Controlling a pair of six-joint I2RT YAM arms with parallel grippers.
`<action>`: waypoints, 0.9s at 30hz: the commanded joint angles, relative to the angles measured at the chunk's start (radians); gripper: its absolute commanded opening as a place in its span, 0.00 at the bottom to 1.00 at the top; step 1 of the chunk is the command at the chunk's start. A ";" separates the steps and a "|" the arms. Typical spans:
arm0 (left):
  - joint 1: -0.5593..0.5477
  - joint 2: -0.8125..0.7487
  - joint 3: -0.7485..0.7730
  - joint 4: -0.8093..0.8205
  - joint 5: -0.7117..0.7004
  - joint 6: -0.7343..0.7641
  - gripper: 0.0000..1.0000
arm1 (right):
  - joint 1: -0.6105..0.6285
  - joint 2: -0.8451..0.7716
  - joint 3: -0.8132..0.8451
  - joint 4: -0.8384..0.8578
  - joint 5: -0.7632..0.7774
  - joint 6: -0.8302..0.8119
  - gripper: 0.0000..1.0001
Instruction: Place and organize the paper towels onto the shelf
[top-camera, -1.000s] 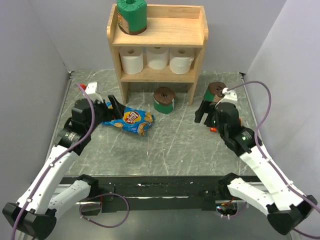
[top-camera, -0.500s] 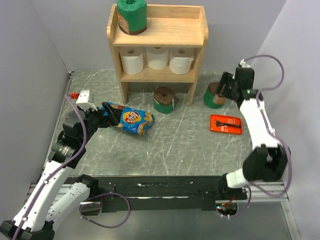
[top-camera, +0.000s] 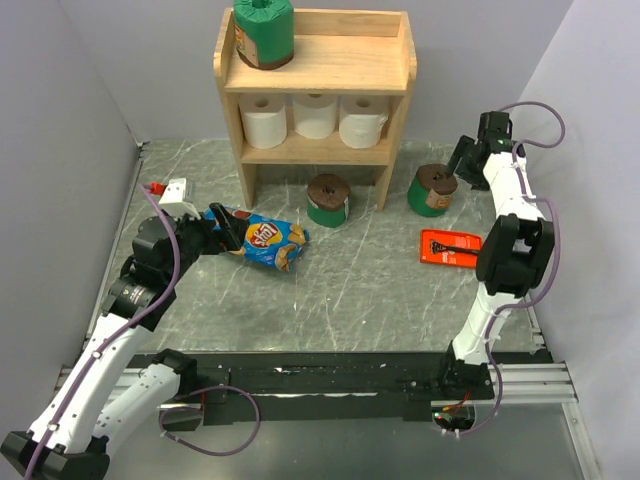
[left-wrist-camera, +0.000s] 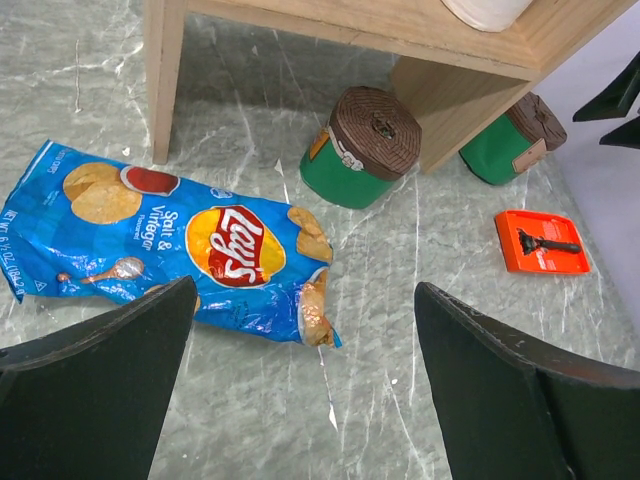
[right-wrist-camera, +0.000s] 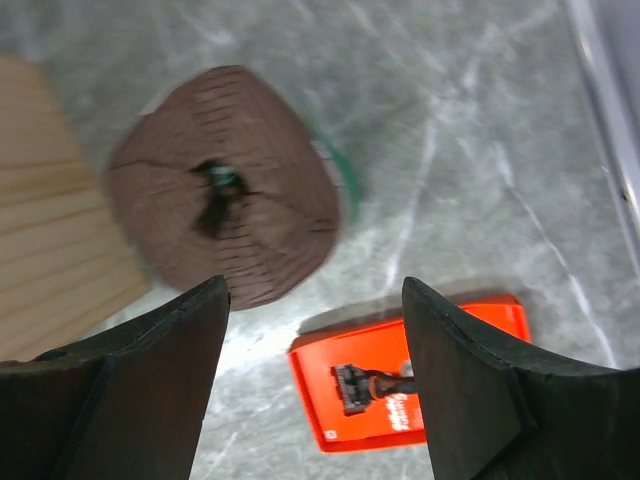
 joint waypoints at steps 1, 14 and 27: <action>0.000 -0.002 0.002 0.026 0.023 0.004 0.96 | -0.012 0.047 0.113 -0.042 0.001 0.020 0.77; 0.000 0.003 0.000 0.026 0.012 0.007 0.97 | -0.031 0.193 0.216 -0.036 -0.068 0.020 0.78; 0.000 0.003 0.000 0.029 0.012 0.005 0.97 | -0.031 0.223 0.157 -0.007 -0.117 0.030 0.74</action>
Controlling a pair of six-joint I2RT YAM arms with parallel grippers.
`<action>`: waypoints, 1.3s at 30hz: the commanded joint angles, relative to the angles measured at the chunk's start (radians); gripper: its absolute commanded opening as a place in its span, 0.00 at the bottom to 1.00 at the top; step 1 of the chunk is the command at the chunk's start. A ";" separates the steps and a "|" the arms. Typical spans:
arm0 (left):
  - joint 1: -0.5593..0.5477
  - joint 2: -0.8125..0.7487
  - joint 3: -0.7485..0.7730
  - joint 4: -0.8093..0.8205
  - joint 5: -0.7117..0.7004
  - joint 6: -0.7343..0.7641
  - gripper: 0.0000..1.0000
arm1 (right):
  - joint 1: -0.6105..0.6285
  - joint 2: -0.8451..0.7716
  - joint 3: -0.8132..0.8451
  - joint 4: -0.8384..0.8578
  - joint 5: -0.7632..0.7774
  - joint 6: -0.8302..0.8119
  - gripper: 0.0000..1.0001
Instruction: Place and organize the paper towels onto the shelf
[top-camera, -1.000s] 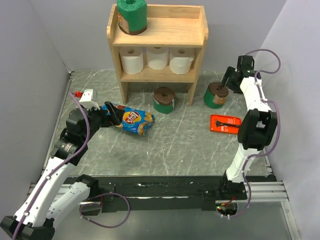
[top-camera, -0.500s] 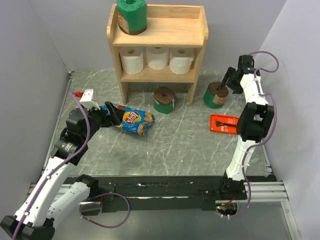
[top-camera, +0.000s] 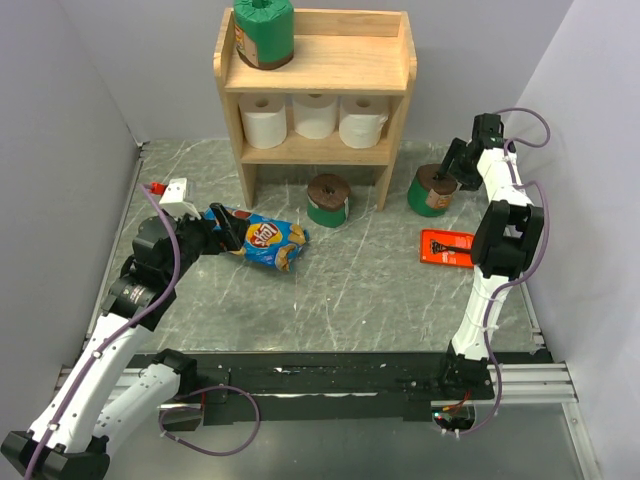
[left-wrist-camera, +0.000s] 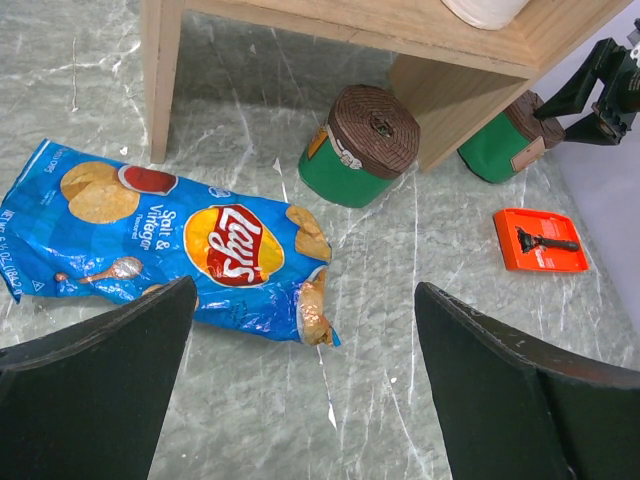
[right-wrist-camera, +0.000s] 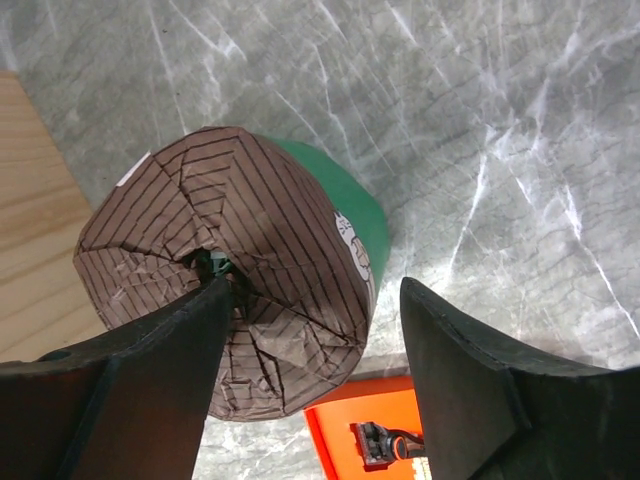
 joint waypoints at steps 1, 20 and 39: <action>0.000 0.000 -0.001 0.029 0.009 0.005 0.97 | -0.008 -0.001 -0.021 0.026 -0.032 0.014 0.74; 0.001 0.009 0.000 0.029 0.018 0.008 0.97 | -0.008 0.000 -0.067 0.033 -0.072 0.017 0.50; 0.001 0.024 0.011 0.051 0.157 -0.078 0.99 | -0.008 -0.420 -0.366 0.101 -0.170 0.096 0.43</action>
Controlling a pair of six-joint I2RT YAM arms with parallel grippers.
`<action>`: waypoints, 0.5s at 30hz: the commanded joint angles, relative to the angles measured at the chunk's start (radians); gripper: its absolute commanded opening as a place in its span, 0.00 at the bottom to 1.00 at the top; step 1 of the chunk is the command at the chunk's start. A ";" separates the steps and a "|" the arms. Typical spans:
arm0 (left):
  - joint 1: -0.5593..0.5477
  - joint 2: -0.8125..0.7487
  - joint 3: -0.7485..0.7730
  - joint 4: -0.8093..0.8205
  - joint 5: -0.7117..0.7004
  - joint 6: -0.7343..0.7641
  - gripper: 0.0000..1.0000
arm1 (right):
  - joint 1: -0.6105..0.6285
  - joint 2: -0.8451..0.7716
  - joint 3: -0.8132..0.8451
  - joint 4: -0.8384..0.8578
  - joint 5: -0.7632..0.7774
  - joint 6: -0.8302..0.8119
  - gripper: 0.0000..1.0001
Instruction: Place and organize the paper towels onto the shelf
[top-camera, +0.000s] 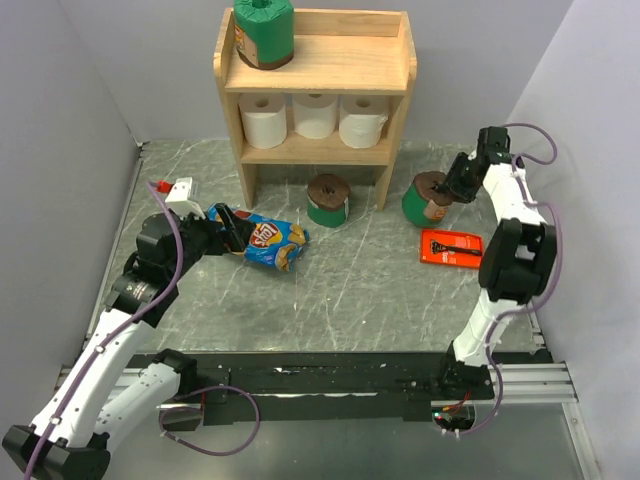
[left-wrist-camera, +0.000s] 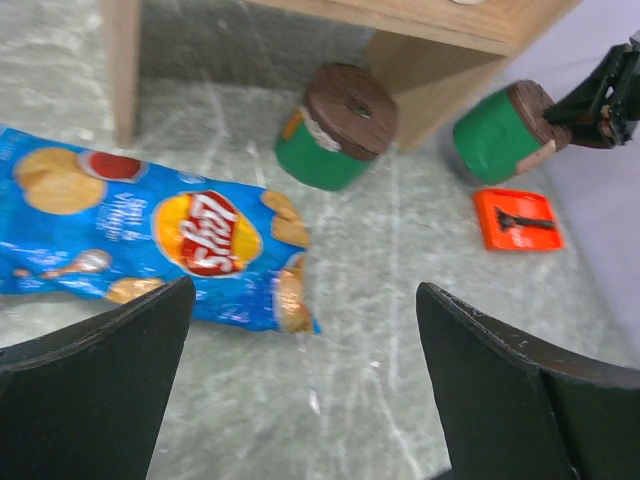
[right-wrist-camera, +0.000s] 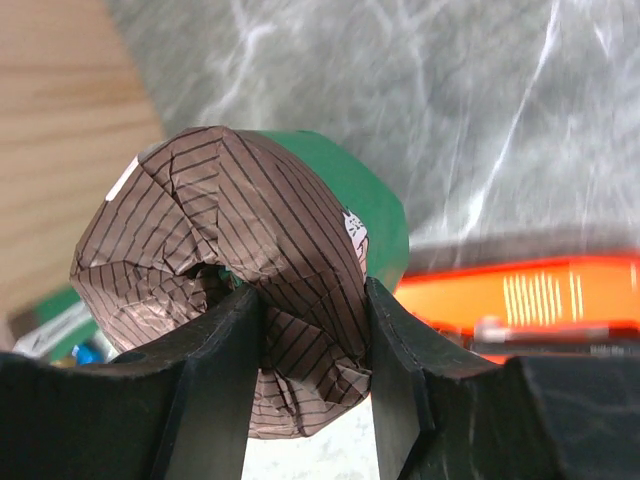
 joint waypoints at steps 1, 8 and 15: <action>0.001 -0.001 0.009 0.053 0.116 -0.078 0.99 | -0.003 -0.196 -0.106 0.056 -0.043 0.029 0.42; 0.000 -0.033 -0.088 0.205 0.315 -0.187 0.97 | 0.047 -0.496 -0.471 0.196 -0.257 0.112 0.42; -0.018 -0.024 -0.278 0.536 0.456 -0.359 0.96 | 0.227 -0.821 -0.732 0.433 -0.483 0.258 0.42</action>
